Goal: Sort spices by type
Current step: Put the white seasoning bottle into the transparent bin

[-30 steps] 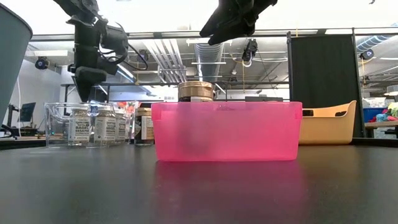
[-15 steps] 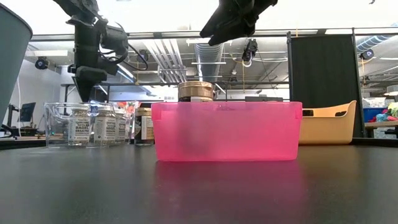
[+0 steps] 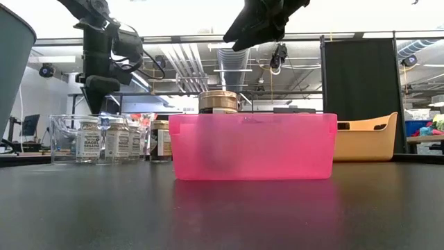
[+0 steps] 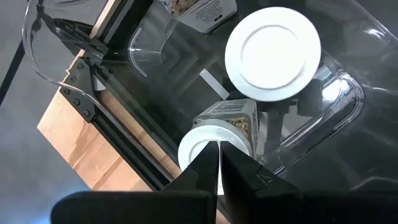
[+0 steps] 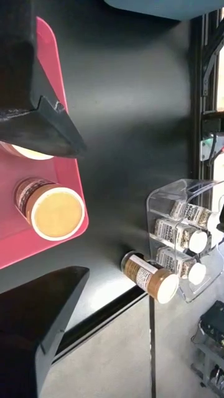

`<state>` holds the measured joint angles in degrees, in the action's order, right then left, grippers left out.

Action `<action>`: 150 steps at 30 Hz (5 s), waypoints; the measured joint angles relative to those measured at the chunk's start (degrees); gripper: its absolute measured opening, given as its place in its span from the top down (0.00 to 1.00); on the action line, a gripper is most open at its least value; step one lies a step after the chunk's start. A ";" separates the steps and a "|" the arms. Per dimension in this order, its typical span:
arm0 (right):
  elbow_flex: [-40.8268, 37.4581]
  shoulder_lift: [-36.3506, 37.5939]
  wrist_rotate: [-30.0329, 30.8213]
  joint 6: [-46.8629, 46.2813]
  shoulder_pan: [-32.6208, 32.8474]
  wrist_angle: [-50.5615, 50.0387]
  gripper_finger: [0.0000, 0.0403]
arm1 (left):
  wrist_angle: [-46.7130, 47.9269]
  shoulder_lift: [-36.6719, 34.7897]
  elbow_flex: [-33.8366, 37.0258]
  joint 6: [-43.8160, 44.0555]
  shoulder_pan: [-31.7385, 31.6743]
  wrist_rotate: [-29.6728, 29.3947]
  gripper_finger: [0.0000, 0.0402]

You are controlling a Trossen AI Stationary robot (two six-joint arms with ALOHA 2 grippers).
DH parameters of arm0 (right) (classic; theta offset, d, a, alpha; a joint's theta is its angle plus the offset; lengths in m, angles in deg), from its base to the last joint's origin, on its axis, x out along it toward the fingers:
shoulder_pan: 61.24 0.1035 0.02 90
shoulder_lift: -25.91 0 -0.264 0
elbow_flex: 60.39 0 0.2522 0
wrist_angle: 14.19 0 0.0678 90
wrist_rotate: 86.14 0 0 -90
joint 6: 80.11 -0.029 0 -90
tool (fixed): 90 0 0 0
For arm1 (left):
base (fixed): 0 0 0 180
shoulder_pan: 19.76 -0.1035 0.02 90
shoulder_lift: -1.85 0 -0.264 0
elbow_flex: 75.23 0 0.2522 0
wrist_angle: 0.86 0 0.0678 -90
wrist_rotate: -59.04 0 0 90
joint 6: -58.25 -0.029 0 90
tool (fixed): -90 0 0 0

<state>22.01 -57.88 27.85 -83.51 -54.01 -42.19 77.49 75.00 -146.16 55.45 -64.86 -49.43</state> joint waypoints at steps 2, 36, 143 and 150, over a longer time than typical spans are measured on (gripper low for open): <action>-0.02 0.00 0.00 -0.02 0.00 0.00 0.28 | 0.04 0.00 0.03 -0.23 0.00 0.00 1.00; -0.07 0.00 0.00 -0.04 0.00 -0.04 0.25 | 0.58 0.00 0.35 -5.29 0.00 -0.02 1.00; -0.09 0.00 -0.02 -1.09 0.00 -0.07 0.28 | 1.03 -0.64 0.66 -1.96 0.44 -5.52 1.00; -0.09 0.00 -0.02 -1.07 0.00 -0.07 0.24 | 1.09 0.36 0.68 -2.22 0.44 -1.97 1.00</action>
<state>21.92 -57.88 27.82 -84.58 -54.01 -42.25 78.58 75.35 -145.48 53.23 -64.43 -51.40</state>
